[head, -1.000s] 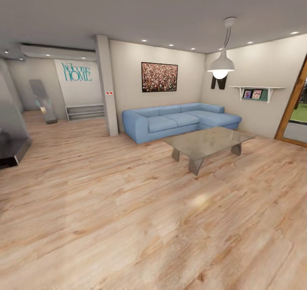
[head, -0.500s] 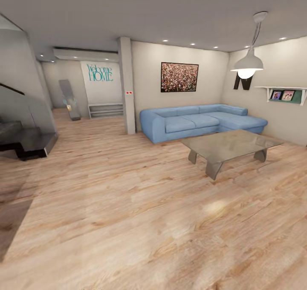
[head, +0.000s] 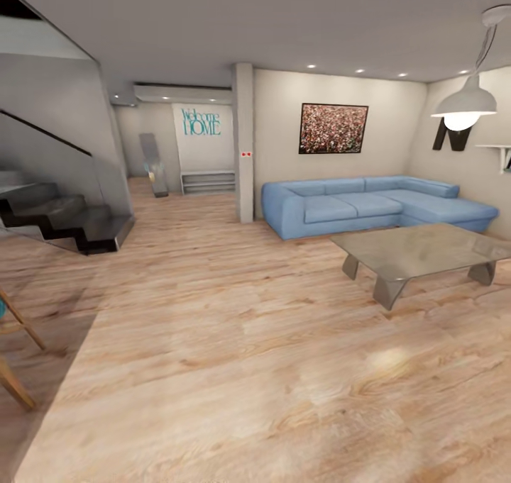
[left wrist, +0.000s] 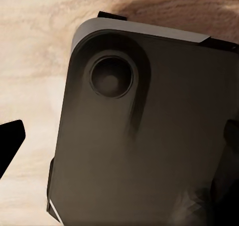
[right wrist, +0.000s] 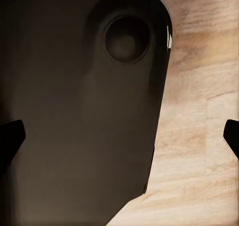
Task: In the kitchen, take the popcorn bag from the countertop, put it into the microwave, and heat it until the popcorn is cooked so the cooked popcorn ends up inside the bag.
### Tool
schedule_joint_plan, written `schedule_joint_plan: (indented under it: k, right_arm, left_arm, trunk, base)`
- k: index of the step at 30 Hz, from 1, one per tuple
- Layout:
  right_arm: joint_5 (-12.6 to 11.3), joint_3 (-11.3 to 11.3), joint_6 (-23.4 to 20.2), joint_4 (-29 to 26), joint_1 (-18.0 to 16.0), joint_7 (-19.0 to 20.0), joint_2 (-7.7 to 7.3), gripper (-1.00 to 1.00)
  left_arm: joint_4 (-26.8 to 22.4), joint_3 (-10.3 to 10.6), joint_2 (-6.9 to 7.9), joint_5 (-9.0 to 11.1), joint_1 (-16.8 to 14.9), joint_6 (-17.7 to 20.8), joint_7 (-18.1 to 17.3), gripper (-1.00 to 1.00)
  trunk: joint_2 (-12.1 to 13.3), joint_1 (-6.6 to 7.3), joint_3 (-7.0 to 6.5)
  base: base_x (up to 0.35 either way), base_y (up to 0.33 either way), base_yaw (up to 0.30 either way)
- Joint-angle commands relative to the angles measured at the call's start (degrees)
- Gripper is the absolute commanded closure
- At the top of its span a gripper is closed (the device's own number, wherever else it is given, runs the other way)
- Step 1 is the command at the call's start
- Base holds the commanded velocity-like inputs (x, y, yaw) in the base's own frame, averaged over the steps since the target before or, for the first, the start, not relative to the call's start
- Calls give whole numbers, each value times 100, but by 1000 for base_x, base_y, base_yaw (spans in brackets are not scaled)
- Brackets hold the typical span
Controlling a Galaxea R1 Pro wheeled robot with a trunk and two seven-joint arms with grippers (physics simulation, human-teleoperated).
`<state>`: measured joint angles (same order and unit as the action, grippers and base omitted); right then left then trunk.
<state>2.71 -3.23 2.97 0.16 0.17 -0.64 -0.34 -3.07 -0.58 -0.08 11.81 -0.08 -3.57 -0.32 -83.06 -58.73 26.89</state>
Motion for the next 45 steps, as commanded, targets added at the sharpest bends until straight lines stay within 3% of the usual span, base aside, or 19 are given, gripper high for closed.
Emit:
schedule_joint_plan:
  k: [1, 45]
  right_arm:
    - [28, -29, 22, 2, 0, -8, -1, -100]
    - [40, -37, 19, 10, 0, -7, -7, -100]
  left_arm:
    - [-1, -3, -1, 32, -1, -12, -3, -100]
    - [-1, -3, -1, 32, -1, -12, -3, -100]
  trunk:
    - [-2, 0, 4]
    - [-2, 0, 4]
  base:
    - [0, 0, 281]
    - [0, 0, 281]
